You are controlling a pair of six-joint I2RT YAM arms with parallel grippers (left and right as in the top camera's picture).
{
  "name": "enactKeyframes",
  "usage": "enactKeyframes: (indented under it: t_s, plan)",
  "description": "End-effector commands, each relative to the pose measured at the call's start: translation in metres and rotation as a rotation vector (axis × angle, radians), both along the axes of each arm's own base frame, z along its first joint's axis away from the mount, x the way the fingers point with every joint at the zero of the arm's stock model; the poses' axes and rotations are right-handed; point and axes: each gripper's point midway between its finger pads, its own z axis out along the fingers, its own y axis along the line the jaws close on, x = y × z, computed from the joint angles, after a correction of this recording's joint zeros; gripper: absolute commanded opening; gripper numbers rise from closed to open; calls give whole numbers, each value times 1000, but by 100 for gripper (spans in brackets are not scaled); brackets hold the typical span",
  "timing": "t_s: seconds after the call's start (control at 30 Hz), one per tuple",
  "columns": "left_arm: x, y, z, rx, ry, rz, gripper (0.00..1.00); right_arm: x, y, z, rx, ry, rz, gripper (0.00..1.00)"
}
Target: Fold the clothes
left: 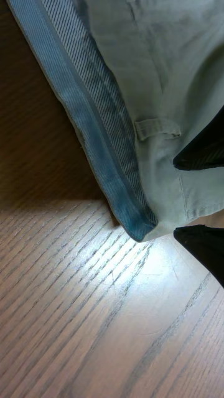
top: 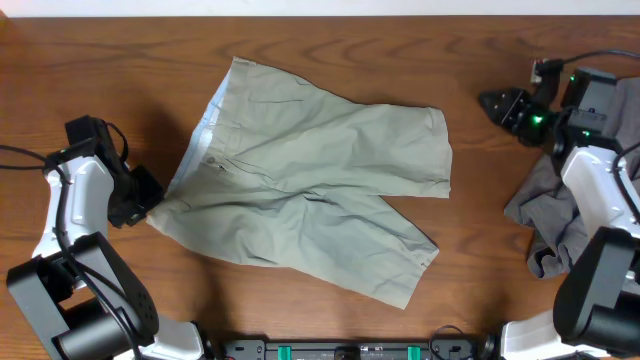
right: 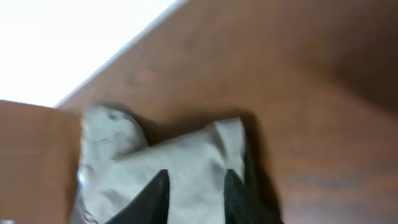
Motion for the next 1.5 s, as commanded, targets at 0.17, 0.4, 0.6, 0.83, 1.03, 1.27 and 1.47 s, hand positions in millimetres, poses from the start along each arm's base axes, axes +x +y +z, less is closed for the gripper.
enactKeyframes:
  t_s: [0.17,0.4,0.6,0.83,1.03,1.27,1.47]
  plan:
    - [-2,4,0,17,6,8,32,0,38,-100,-103,193,77,41]
    - [-1,5,0,18,4,8,32,19,72,-133,-25,137,152,32]
    - [-2,4,0,18,5,8,32,29,63,-117,-4,83,127,6]
    - [-1,5,1,19,1,8,33,36,31,-71,19,-14,85,1]
    - [-2,5,0,18,5,8,33,11,-1,-59,-20,90,-13,1]
    - [-2,4,0,18,5,8,33,-49,-26,-93,-119,416,-133,6]
    - [-1,4,0,17,3,8,33,-47,-46,-98,-251,398,-157,13]
